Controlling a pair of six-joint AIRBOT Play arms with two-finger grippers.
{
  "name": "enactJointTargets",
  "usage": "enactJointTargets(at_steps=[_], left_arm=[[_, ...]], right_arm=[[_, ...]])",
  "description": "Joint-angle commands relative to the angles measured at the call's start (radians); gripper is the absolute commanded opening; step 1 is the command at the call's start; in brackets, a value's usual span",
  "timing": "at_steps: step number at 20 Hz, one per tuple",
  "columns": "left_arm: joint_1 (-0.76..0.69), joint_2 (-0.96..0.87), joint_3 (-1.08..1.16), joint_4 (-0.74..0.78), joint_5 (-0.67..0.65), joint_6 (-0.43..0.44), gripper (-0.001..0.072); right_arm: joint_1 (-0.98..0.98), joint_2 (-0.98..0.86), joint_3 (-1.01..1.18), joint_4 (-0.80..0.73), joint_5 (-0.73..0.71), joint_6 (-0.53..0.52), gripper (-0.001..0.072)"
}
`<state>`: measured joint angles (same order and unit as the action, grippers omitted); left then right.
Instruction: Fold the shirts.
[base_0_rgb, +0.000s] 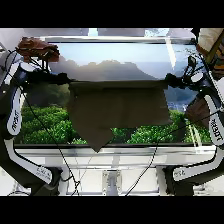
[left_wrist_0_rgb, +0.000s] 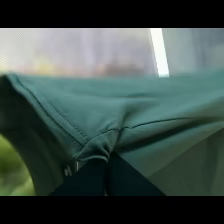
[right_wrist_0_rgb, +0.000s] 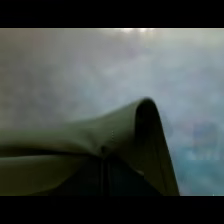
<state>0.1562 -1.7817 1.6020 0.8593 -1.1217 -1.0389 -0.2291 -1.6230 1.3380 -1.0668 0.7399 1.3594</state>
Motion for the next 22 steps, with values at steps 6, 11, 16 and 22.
enactJointTargets(at_steps=[6,11,16,22], left_arm=[[0.011,-0.005,-0.082,0.123,-0.133,-0.076,0.0008],[0.011,-0.005,-0.167,0.076,-0.089,-0.08,0.0008],[0.003,-0.018,-0.194,0.06,-0.074,-0.095,0.001],[0.004,-0.018,-0.193,0.057,-0.074,-0.107,0.0086]], right_arm=[[-0.007,-0.025,-0.078,0.028,0.134,-0.055,0.0029],[0.003,-0.032,-0.169,0.059,0.06,-0.055,0.003],[0.019,-0.041,-0.175,0.067,0.023,-0.054,0.0031],[0.019,-0.041,-0.175,0.08,0.02,-0.02,0.0033]])
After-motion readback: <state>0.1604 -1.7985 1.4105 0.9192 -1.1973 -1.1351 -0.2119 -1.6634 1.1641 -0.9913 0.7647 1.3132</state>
